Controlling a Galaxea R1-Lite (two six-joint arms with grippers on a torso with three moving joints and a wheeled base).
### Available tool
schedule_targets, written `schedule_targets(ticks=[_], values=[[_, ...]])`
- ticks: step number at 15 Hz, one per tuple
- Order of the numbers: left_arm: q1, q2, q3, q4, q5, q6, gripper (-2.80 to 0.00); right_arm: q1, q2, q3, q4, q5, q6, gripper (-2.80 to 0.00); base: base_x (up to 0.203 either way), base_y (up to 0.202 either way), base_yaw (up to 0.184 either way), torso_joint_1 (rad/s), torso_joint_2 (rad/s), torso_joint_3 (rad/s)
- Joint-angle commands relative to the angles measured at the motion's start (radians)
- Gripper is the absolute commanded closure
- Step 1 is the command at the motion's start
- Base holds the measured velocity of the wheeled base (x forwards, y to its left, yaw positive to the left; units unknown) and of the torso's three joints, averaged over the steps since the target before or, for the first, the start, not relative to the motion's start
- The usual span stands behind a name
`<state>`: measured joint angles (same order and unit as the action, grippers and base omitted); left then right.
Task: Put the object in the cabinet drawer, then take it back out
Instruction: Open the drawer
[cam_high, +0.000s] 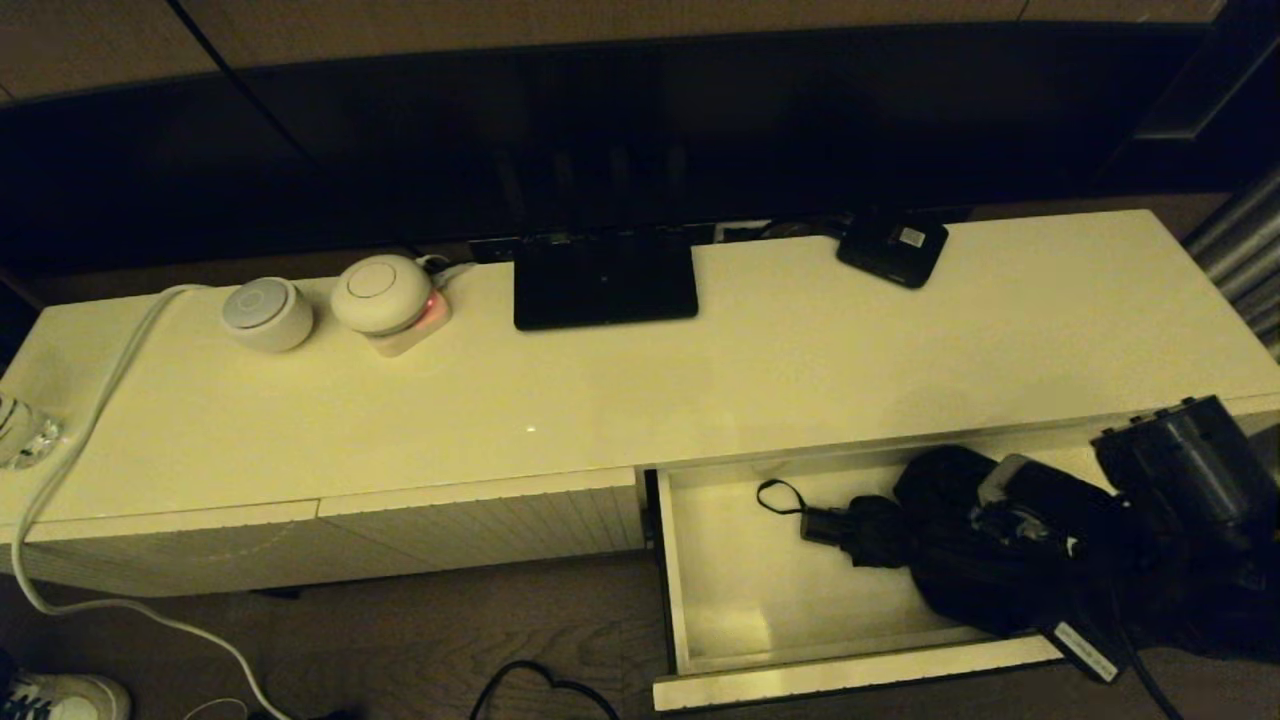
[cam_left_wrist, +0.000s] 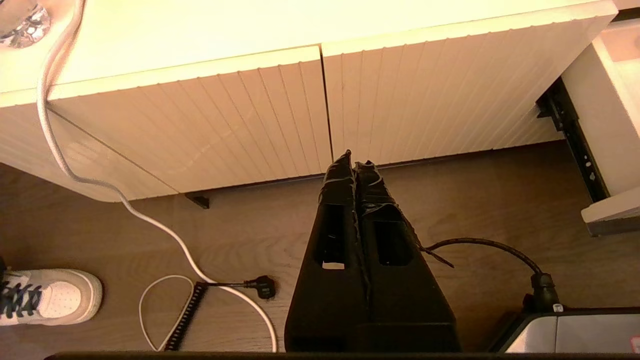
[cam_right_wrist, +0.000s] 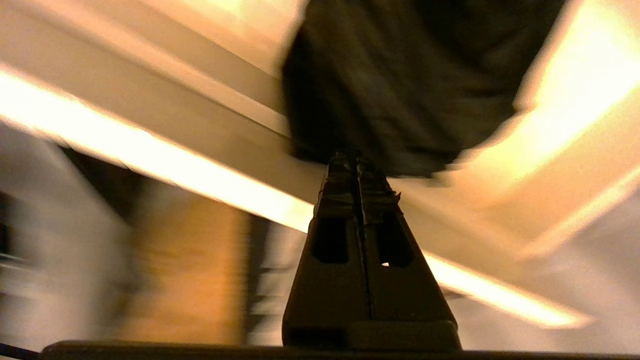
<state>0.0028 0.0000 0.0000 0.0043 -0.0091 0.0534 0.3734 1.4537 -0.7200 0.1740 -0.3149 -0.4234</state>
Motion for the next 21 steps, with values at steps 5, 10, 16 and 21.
schedule_targets(ticks=[5, 10, 16, 21], values=[[0.0, 0.0, 0.003, 0.0, 0.0, 0.0, 0.0, -0.128, -0.083, 0.015, 0.055, 0.053, -0.759, 0.0, 0.0, 0.0, 0.0, 0.0, 0.0, 0.0], [0.0, 0.0, 0.003, 0.0, 0.0, 0.0, 0.0, -0.159, -0.026, -0.012, 0.078, 0.16, -0.974, 0.0, 0.0, 0.0, 0.0, 0.0, 0.0, 0.0], [0.0, 0.0, 0.003, 0.0, 0.0, 0.0, 0.0, -0.186, 0.022, -0.031, 0.081, 0.205, -1.047, 0.0, 0.0, 0.0, 0.0, 0.0, 0.0, 0.0], [0.0, 0.0, 0.003, 0.0, 0.0, 0.0, 0.0, -0.196, 0.045, -0.038, 0.076, 0.22, -1.04, -2.8, 0.0, 0.0, 0.0, 0.0, 0.0, 0.0]])
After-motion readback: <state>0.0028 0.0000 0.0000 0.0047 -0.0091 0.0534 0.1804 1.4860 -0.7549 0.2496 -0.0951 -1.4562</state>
